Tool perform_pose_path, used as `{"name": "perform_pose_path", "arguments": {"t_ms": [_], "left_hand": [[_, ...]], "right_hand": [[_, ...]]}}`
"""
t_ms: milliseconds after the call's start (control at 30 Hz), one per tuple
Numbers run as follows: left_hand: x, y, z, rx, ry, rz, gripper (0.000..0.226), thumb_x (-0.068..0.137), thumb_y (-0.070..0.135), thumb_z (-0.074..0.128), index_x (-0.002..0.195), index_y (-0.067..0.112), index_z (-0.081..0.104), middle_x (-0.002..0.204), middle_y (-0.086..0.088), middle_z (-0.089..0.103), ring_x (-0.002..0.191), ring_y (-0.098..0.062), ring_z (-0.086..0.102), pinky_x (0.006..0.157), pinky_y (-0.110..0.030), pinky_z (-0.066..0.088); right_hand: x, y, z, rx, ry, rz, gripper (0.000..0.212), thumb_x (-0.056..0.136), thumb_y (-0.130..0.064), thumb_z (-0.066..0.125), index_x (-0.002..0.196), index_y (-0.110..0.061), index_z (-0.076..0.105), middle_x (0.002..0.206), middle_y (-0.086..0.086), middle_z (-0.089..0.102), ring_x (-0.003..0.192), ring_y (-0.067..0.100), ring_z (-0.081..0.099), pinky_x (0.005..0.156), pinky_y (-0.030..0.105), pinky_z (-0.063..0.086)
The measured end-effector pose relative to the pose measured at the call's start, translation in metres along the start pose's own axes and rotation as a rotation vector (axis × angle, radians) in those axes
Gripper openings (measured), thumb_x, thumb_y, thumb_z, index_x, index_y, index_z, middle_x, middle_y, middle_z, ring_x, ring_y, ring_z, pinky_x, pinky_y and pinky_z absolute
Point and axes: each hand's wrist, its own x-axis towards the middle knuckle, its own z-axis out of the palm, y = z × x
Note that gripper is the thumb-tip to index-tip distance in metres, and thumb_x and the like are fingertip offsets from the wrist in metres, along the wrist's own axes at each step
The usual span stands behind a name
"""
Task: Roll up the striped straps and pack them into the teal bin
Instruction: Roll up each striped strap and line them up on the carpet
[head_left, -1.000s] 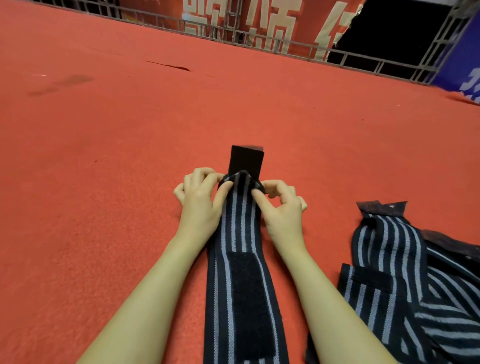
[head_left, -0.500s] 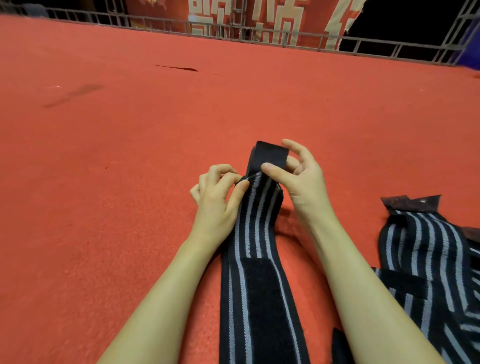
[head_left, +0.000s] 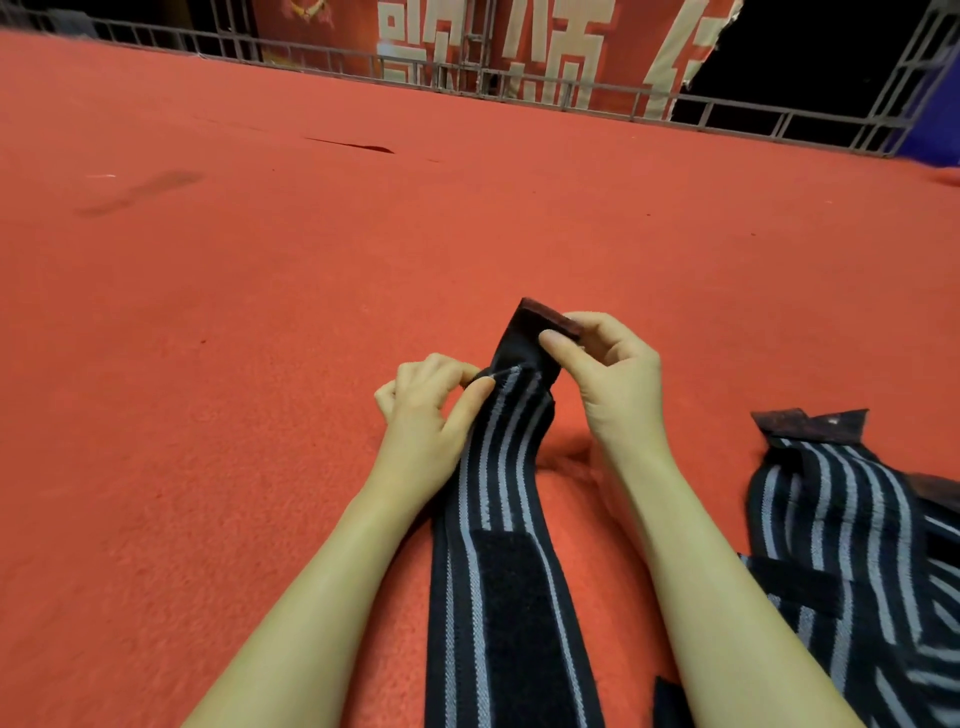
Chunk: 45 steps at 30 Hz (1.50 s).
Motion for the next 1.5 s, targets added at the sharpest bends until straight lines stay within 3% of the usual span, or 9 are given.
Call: {"name": "perform_pose_path", "arguments": {"t_ms": [100,167,333,467,667,1000,1167,1333,1500], "left_hand": [[0.007,-0.001,-0.007,-0.172,0.003,-0.070,0.010,0.092,0.032,0.057,0.087,0.040,0.060,0.087,0.020,0.065,0.088,0.007,0.055,0.092,-0.030,0.037],[0.009,0.000,-0.011,-0.251,-0.006,-0.092,0.010,0.093,0.019,0.061,0.091,0.026,0.067,0.087,0.015,0.068,0.082,0.006,0.058,0.084,-0.020,0.042],[0.011,0.000,-0.017,-0.365,-0.118,-0.146,0.018,0.091,0.009,0.062,0.102,0.021,0.067,0.093,0.011,0.070,0.084,0.002,0.061,0.077,-0.013,0.044],[0.012,-0.006,-0.020,-0.388,-0.165,-0.177,0.025,0.089,0.005,0.063,0.100,0.027,0.064,0.090,0.004,0.068,0.083,-0.005,0.061,0.075,-0.019,0.046],[0.013,-0.004,-0.023,-0.608,-0.298,-0.216,0.026,0.095,0.003,0.053,0.097,0.029,0.057,0.092,-0.025,0.064,0.080,-0.027,0.061,0.073,-0.039,0.047],[0.010,-0.002,-0.026,-0.564,-0.334,-0.309,0.035,0.092,-0.005,0.046,0.078,0.021,0.065,0.075,-0.002,0.063,0.046,-0.009,0.046,0.041,-0.018,0.034],[0.005,-0.001,-0.020,-0.559,-0.241,-0.228,0.004,0.081,0.011,0.070,0.083,0.014,0.068,0.079,-0.002,0.065,0.072,-0.010,0.057,0.065,-0.022,0.046],[0.000,0.015,-0.012,-0.587,-0.142,-0.343,0.036,0.080,0.006,0.074,0.110,0.019,0.061,0.096,-0.004,0.071,0.092,-0.015,0.068,0.085,-0.028,0.053],[0.003,0.051,-0.024,-0.537,-0.189,-0.310,0.019,0.084,0.020,0.071,0.102,0.018,0.063,0.096,-0.005,0.072,0.093,-0.020,0.069,0.083,-0.031,0.055]], "right_hand": [[0.001,0.005,-0.013,-0.060,-0.287,0.121,0.038,0.076,0.001,0.075,0.106,-0.020,0.065,0.094,0.002,0.072,0.091,0.013,0.065,0.087,0.030,0.050],[-0.002,0.008,-0.016,-0.117,-0.378,0.161,0.033,0.080,0.003,0.071,0.108,-0.014,0.066,0.093,0.011,0.072,0.087,0.014,0.064,0.085,0.026,0.049],[-0.001,0.009,-0.016,-0.096,-0.347,0.126,0.016,0.085,-0.001,0.067,0.097,-0.011,0.062,0.086,0.015,0.069,0.080,0.013,0.061,0.078,0.023,0.047],[-0.003,0.011,-0.016,-0.036,-0.404,0.167,0.028,0.084,0.003,0.066,0.104,-0.016,0.062,0.087,0.001,0.065,0.086,0.013,0.060,0.081,0.026,0.047],[-0.004,0.009,-0.024,-0.044,-0.519,0.188,0.026,0.091,0.000,0.058,0.113,-0.014,0.058,0.093,0.018,0.066,0.089,0.020,0.059,0.086,0.028,0.043],[-0.003,0.016,-0.027,-0.076,-0.552,0.242,0.024,0.076,-0.006,0.051,0.079,-0.022,0.069,0.084,0.001,0.065,0.083,0.021,0.054,0.080,0.040,0.038],[-0.012,0.016,-0.025,-0.043,-0.529,0.238,0.021,0.075,-0.011,0.072,0.089,-0.022,0.063,0.091,0.001,0.064,0.087,0.020,0.058,0.080,0.036,0.045],[-0.018,-0.002,-0.026,-0.097,-0.396,0.267,0.042,0.077,0.007,0.072,0.109,-0.017,0.060,0.098,0.004,0.067,0.089,0.012,0.065,0.080,0.027,0.053],[-0.030,-0.043,-0.032,-0.141,-0.268,0.172,0.035,0.076,0.006,0.072,0.100,-0.019,0.066,0.099,0.002,0.070,0.094,0.017,0.064,0.089,0.035,0.053]]}}
